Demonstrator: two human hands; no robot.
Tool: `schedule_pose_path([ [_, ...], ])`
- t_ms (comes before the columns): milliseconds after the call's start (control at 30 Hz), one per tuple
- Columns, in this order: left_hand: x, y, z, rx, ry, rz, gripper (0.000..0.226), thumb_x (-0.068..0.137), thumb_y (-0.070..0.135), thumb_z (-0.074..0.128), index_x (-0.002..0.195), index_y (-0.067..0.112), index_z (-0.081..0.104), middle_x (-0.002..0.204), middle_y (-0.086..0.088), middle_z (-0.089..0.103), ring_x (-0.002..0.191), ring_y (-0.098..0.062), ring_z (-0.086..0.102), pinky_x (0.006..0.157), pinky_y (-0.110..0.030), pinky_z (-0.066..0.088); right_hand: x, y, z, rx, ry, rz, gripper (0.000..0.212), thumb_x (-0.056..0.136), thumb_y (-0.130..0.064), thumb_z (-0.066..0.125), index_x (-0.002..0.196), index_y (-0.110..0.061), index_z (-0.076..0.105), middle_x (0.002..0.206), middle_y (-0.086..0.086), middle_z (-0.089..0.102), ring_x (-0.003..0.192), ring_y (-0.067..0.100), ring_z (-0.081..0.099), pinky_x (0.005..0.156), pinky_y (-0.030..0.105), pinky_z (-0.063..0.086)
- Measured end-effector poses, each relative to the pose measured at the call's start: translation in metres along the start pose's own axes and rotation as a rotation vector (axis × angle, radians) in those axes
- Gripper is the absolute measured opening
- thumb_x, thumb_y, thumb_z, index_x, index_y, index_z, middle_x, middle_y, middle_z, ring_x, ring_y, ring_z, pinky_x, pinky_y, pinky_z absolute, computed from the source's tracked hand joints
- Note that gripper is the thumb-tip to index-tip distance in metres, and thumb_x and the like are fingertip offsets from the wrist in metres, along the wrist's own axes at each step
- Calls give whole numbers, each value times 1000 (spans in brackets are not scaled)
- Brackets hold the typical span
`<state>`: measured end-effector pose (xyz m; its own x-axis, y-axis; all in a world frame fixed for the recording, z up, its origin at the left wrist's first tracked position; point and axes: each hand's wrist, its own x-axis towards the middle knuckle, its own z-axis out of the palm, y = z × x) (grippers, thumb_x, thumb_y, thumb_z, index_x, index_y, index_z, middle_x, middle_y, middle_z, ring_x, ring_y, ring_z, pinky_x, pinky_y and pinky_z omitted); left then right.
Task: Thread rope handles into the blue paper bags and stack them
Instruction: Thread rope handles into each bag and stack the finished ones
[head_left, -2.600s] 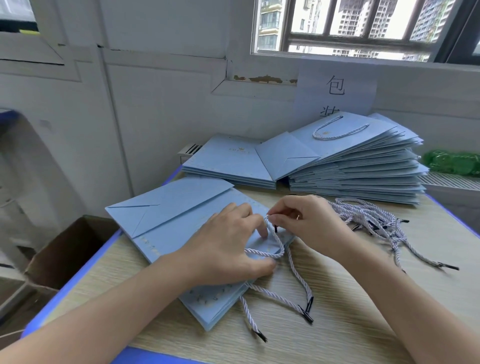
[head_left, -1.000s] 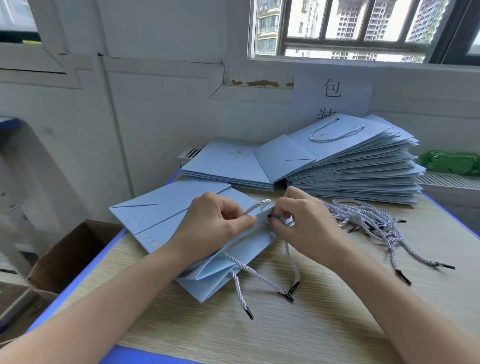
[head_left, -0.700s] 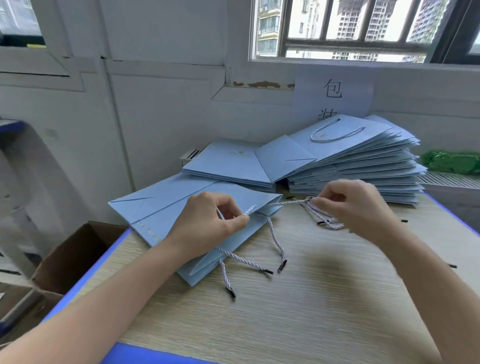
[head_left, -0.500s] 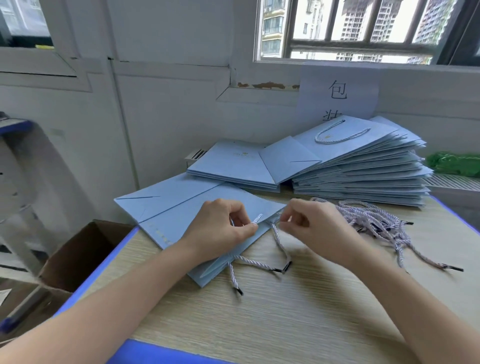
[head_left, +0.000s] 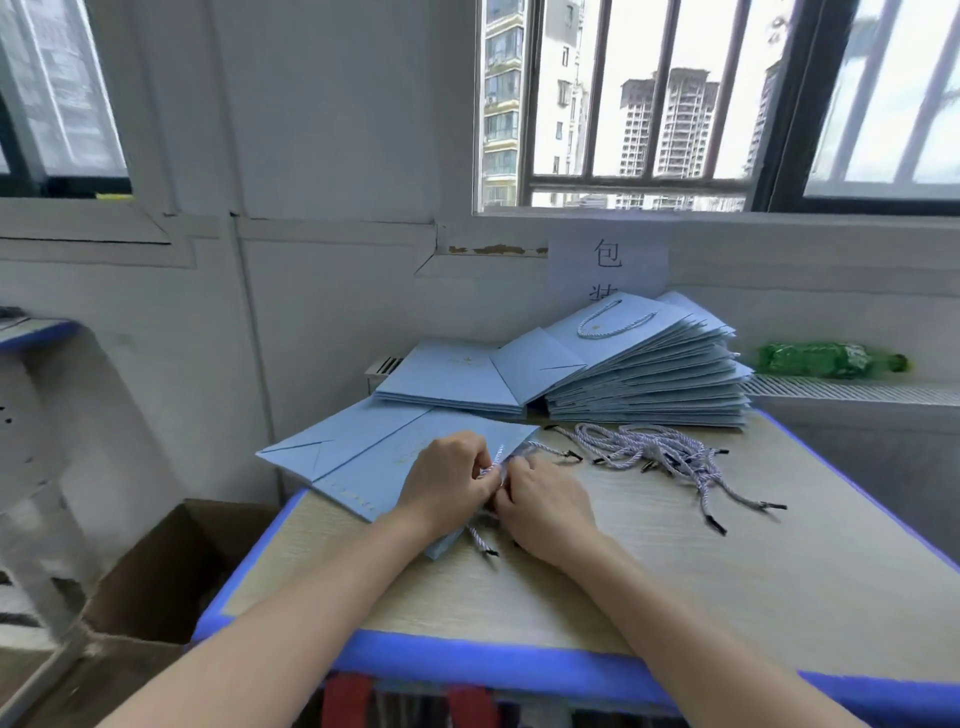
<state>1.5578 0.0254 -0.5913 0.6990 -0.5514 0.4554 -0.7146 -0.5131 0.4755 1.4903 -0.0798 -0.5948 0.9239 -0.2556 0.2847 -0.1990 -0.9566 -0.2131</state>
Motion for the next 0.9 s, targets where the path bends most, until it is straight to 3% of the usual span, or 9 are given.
schedule_pose_path([
  [67,-7,8,-10,-32,16,19,17,85,20,63,71,12,56,71,2,54,71,-16,48,63,-25,35,-10,-4,-5,53,-38,27,33,96,-32,36,104,-8,56,114,13,59,109,30,53,76,36,39],
  [167,-10,27,-34,-153,135,1,27,85,18,65,61,15,52,57,8,50,56,-8,45,54,-14,32,-22,-4,-24,297,-129,95,31,95,-35,43,84,-10,57,85,11,61,86,26,57,58,32,34],
  [300,-8,55,-69,-458,280,-104,34,84,15,67,54,19,51,45,12,46,44,-1,40,53,-24,33,-36,-15,-71,764,-170,268,28,95,-31,45,79,-11,58,66,2,58,54,14,49,48,23,34],
  [400,-2,82,-99,-610,293,-91,31,86,14,66,57,17,53,49,10,50,46,-3,41,49,-22,35,-34,-31,-120,1102,-78,199,25,95,-16,45,73,-11,53,52,-3,57,40,7,48,44,19,32],
  [533,24,102,-140,-832,289,-133,26,87,16,66,65,11,54,57,-2,51,52,-14,44,53,-26,38,-11,-48,-177,1001,135,138,19,91,-14,50,73,-8,52,57,3,53,40,9,55,43,19,37],
  [633,38,97,-165,-1087,287,-211,23,91,13,61,70,9,52,53,-1,48,41,-9,43,40,-19,36,-3,-47,-202,946,212,119,18,89,-11,52,72,-9,53,59,5,55,46,12,55,43,20,41],
  [733,45,67,-180,-971,407,-270,27,97,11,53,72,12,44,57,-2,43,32,-4,37,33,-14,30,-3,-31,-213,917,267,155,17,91,-12,53,74,-7,53,61,4,53,45,12,52,41,20,41],
  [900,48,14,-185,-717,466,-396,28,98,19,51,72,15,40,65,-4,45,49,-17,38,41,-21,34,-2,-9,-212,918,277,189,16,90,-11,56,75,-5,58,56,5,58,48,15,58,43,23,45],
])
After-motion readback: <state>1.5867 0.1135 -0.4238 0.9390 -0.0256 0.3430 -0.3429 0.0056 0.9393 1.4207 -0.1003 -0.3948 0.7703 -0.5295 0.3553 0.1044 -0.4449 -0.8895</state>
